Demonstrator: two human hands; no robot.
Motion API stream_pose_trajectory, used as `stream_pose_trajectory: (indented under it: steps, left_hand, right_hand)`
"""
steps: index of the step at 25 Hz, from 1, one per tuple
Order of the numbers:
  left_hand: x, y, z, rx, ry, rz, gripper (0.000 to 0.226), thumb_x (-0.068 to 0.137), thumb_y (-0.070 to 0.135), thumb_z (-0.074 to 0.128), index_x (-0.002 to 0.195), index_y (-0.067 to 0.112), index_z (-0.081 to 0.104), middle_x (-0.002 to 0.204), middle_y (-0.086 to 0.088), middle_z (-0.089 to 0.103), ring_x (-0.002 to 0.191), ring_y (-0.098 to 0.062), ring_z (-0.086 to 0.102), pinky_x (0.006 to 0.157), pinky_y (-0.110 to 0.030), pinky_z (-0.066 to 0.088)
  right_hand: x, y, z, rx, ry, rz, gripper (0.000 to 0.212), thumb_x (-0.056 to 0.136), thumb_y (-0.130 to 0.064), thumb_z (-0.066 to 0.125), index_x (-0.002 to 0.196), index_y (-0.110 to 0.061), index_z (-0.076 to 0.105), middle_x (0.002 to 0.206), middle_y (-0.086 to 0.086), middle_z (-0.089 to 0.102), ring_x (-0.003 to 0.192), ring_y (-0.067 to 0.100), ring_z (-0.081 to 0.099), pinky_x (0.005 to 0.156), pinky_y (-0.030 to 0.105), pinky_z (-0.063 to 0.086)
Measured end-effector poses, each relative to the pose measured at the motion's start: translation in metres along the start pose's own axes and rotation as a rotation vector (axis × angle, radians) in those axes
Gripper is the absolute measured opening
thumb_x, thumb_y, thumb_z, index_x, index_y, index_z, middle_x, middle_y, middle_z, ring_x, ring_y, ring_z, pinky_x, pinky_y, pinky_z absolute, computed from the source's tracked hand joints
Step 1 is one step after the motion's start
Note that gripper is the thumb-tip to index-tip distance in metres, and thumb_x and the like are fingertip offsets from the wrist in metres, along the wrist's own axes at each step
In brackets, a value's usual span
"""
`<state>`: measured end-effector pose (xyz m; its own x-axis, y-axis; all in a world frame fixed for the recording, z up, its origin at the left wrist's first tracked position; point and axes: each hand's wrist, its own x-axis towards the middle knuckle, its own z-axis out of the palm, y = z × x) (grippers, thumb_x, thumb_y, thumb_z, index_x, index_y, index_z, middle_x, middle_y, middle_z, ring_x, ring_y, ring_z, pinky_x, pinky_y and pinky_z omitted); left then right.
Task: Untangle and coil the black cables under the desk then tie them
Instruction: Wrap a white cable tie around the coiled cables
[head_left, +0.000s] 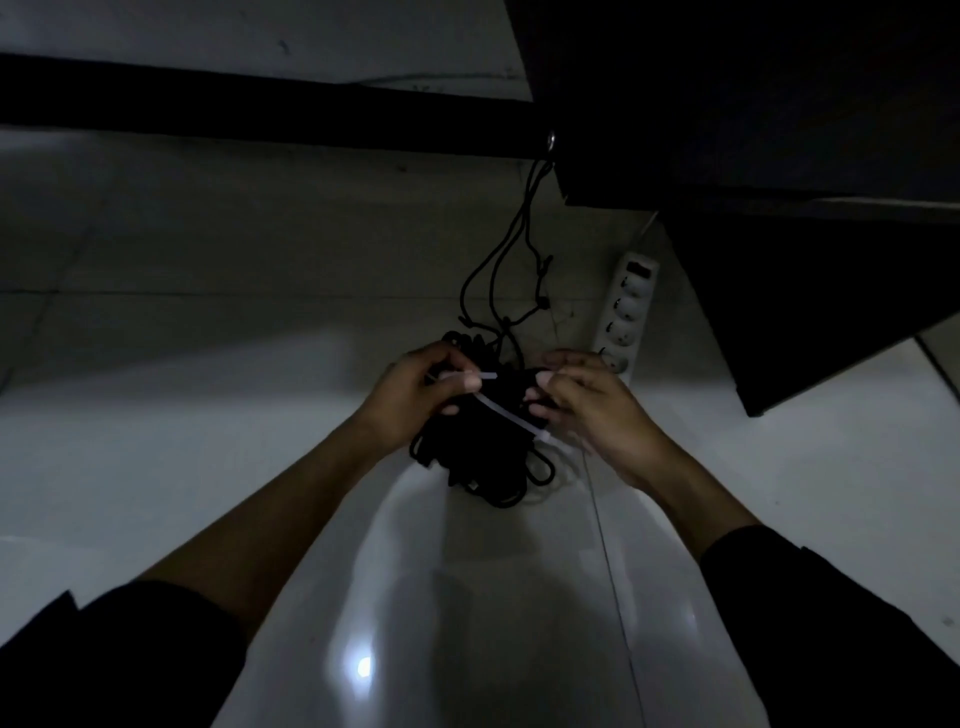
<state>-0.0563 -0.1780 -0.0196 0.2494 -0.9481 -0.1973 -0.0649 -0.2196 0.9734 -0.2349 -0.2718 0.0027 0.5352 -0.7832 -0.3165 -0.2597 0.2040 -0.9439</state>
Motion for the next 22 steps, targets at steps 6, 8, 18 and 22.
stream_pose_trajectory:
  steps: [6, 8, 18, 22]
  left_hand:
    - [0.006, 0.002, 0.007, 0.022, -0.115, 0.032, 0.008, 0.087, 0.011, 0.067, 0.086, 0.019, 0.065, 0.085, 0.006, 0.063, 0.076, 0.004, 0.061, 0.066, -0.016, 0.052]
    - [0.006, 0.001, 0.007, 0.029, -0.122, 0.037, 0.007, 0.086, 0.011, 0.067, 0.086, 0.018, 0.065, 0.085, 0.006, 0.064, 0.079, 0.002, 0.062, 0.067, -0.016, 0.052]
    - [0.01, 0.011, 0.0, 0.325, -0.095, 0.133, 0.005, 0.087, 0.019, 0.068, 0.09, 0.021, 0.066, 0.089, 0.008, 0.054, 0.071, 0.001, 0.055, 0.054, -0.007, 0.043]
    - [0.01, 0.012, 0.008, 0.377, -0.115, 0.21, 0.004, 0.087, 0.012, 0.067, 0.087, 0.014, 0.063, 0.085, 0.009, 0.054, 0.071, 0.011, 0.052, 0.06, -0.006, 0.04]
  right_hand:
    - [-0.004, -0.011, 0.012, -0.273, -0.137, -0.015, 0.029, 0.095, -0.023, 0.057, 0.088, 0.004, 0.062, 0.078, 0.012, 0.057, 0.075, 0.017, 0.06, 0.067, 0.026, 0.053]
    - [-0.005, -0.012, 0.022, -0.25, -0.174, -0.009, 0.021, 0.096, -0.017, 0.055, 0.083, -0.002, 0.061, 0.08, 0.011, 0.055, 0.08, 0.018, 0.057, 0.069, 0.026, 0.052]
    - [-0.006, -0.02, -0.001, -0.011, -0.153, 0.149, 0.023, 0.094, -0.007, 0.046, 0.073, -0.007, 0.055, 0.086, 0.013, 0.053, 0.086, 0.018, 0.063, 0.078, 0.03, 0.058]
    - [-0.005, -0.03, 0.002, -0.173, -0.087, 0.135, 0.026, 0.091, -0.014, 0.052, 0.067, -0.01, 0.059, 0.07, 0.003, 0.06, 0.07, 0.015, 0.058, 0.062, 0.029, 0.055]
